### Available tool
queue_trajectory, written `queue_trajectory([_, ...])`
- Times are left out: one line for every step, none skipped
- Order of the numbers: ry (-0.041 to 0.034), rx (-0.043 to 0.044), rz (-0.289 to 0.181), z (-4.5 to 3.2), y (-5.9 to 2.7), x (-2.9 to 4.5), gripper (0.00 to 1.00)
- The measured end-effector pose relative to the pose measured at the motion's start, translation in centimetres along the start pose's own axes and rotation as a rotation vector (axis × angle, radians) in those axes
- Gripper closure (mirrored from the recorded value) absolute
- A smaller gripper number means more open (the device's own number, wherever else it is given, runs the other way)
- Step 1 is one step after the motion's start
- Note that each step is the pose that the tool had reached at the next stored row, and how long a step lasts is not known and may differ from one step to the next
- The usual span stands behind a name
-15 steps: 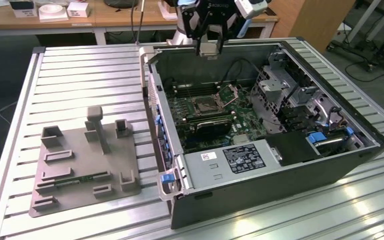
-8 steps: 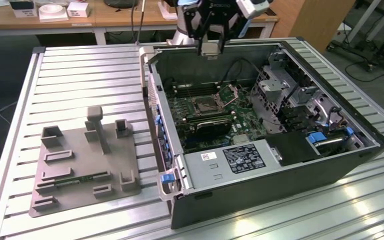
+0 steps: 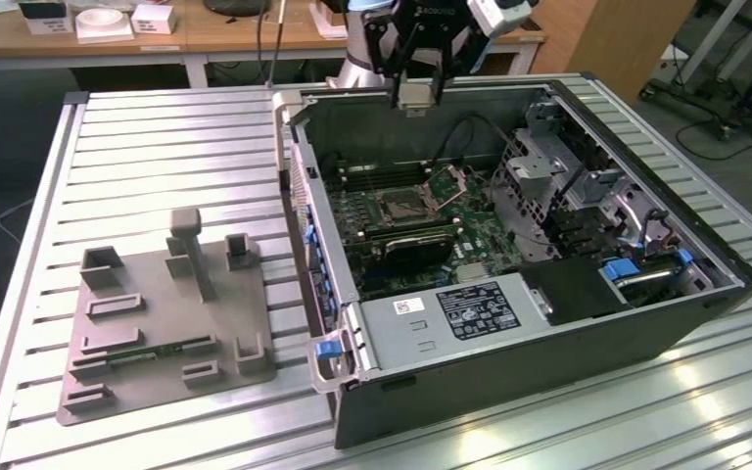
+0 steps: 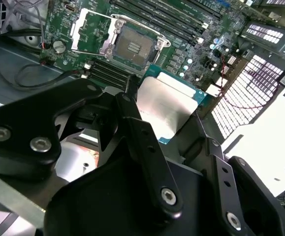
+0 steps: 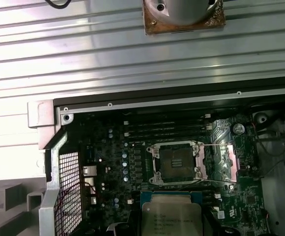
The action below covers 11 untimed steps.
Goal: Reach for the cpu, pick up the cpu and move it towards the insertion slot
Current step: 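Pick up the cpu and move it towards the insertion slot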
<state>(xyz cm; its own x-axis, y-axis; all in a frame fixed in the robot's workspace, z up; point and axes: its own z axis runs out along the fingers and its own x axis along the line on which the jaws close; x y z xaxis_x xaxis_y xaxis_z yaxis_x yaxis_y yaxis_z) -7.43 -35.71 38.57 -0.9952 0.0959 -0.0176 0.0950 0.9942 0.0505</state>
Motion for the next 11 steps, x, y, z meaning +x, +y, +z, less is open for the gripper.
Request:
queue_trajectory([-0.0001,0.0,0.0,0.02,0.02,-0.09,0.45])
queue_trajectory([-0.0003,-0.0001,0.0,0.04,0.03,-0.17,0.45])
queue_trajectory([-0.0005,-0.0001,0.0,0.06,0.04,-0.26,0.45])
queue_trajectory([-0.0006,-0.0001,0.0,0.1,0.05,-0.34,0.45])
queue_trajectory([-0.0007,-0.0003,0.0,0.14,0.05,-0.41,0.45])
queue_trajectory([-0.0007,-0.0002,0.0,0.18,0.06,-0.44,0.45])
queue_trajectory([-0.0007,-0.0001,0.0,0.22,0.06,-0.47,0.45])
queue_trajectory([-0.0007,0.0,0.001,0.26,0.06,-0.5,0.45])
queue_trajectory([-0.0007,0.0,0.001,0.29,0.06,-0.54,0.45])
queue_trajectory([-0.0007,-0.0001,0.001,0.33,0.06,-0.58,0.45])
queue_trajectory([-0.0007,0.0,0.001,0.36,0.07,-0.64,0.45])
